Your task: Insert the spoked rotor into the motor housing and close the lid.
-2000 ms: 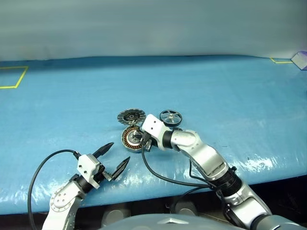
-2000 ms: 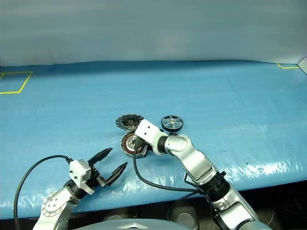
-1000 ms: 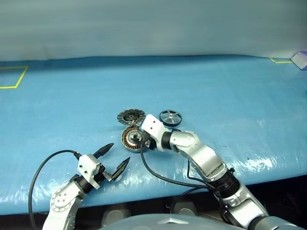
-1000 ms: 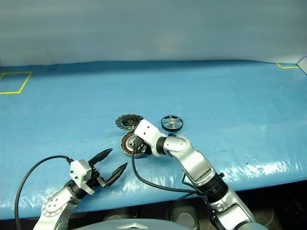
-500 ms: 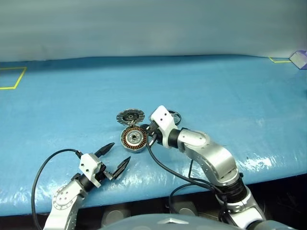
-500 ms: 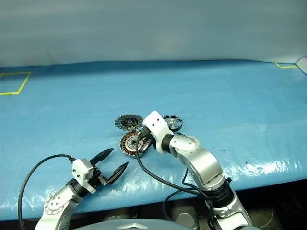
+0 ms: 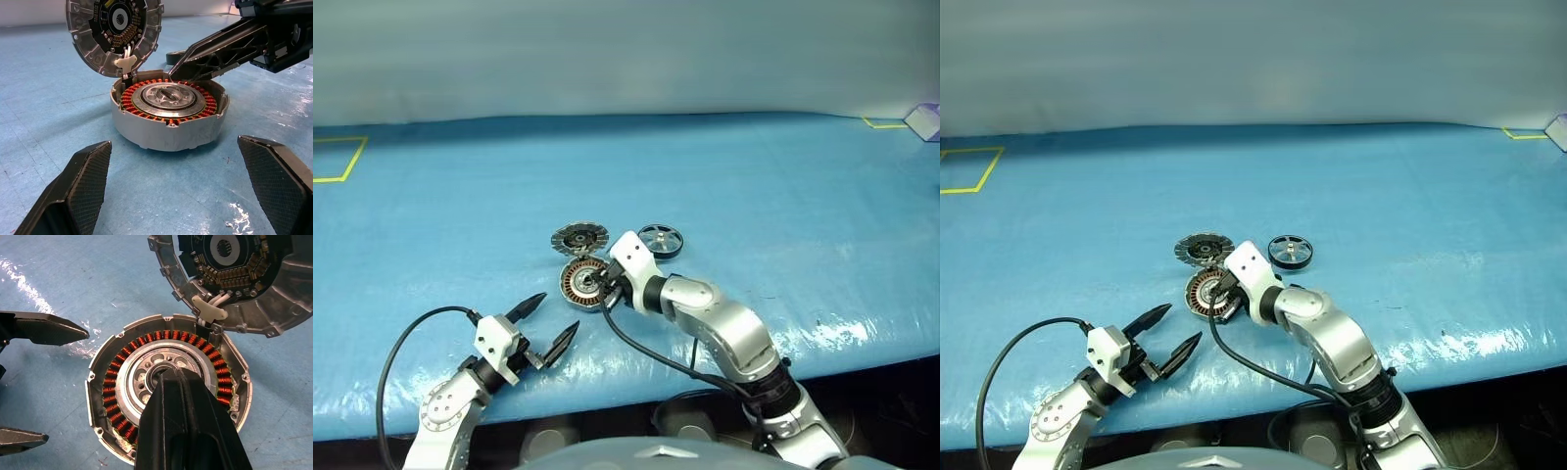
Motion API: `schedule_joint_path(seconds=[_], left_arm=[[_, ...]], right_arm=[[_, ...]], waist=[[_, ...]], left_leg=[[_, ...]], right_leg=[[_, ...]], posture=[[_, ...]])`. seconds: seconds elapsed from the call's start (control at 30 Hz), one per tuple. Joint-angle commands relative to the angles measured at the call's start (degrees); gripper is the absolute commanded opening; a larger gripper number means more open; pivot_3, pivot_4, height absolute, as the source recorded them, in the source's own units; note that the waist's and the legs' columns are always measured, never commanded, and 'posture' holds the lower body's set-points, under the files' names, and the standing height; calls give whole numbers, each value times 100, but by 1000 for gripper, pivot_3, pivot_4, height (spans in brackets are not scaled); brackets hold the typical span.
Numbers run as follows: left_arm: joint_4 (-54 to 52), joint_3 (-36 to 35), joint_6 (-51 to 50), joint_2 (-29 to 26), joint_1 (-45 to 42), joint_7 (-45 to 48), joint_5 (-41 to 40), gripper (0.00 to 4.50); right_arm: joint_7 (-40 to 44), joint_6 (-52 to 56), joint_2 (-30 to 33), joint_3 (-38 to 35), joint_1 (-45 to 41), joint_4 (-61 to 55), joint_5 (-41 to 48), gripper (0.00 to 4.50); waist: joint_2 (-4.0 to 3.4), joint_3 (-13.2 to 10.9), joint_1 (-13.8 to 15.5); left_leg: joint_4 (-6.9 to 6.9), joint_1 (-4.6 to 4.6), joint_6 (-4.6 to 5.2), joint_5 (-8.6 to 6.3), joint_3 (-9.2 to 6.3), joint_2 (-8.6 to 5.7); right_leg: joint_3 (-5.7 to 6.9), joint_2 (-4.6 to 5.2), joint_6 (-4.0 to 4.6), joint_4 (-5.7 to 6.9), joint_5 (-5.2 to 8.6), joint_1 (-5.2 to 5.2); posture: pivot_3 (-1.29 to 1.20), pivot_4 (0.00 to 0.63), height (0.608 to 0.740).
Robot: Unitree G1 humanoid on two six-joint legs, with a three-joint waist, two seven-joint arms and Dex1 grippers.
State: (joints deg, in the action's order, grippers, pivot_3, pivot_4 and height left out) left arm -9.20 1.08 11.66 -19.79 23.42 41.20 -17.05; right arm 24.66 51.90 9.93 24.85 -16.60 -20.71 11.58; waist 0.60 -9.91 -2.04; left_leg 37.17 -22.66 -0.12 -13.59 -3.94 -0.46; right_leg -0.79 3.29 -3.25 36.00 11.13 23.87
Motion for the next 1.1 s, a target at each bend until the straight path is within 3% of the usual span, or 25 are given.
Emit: schedule_joint_path(seconds=[0.03, 0.8, 1.1], left_arm=[[-92, -2, 74, -11, 9, -5, -10, 4500], [-118, -16, 8, -96, -9, -13, 11, 4500], [-116, 21, -17, -83, -11, -25, 36, 4500]], right_arm=[[14, -168, -69, 29, 1, -82, 38, 29], [175, -671, -249, 200, -20, 592, -22, 29], [13, 171, -190, 296, -264, 199, -56, 29]], waist=[[0, 0, 0], [0, 1, -3], [-2, 2, -2]], left_leg=[[0, 0, 0, 0, 0, 0], [0, 2, 0, 0, 0, 1], [0, 3, 0, 0, -2, 1]], right_leg=[[0, 0, 0, 0, 0, 0], [0, -2, 0, 1, 0, -1], [0, -1, 0, 2, 0, -1]], posture=[[0, 150, 740], [0, 150, 740], [0, 150, 740]])
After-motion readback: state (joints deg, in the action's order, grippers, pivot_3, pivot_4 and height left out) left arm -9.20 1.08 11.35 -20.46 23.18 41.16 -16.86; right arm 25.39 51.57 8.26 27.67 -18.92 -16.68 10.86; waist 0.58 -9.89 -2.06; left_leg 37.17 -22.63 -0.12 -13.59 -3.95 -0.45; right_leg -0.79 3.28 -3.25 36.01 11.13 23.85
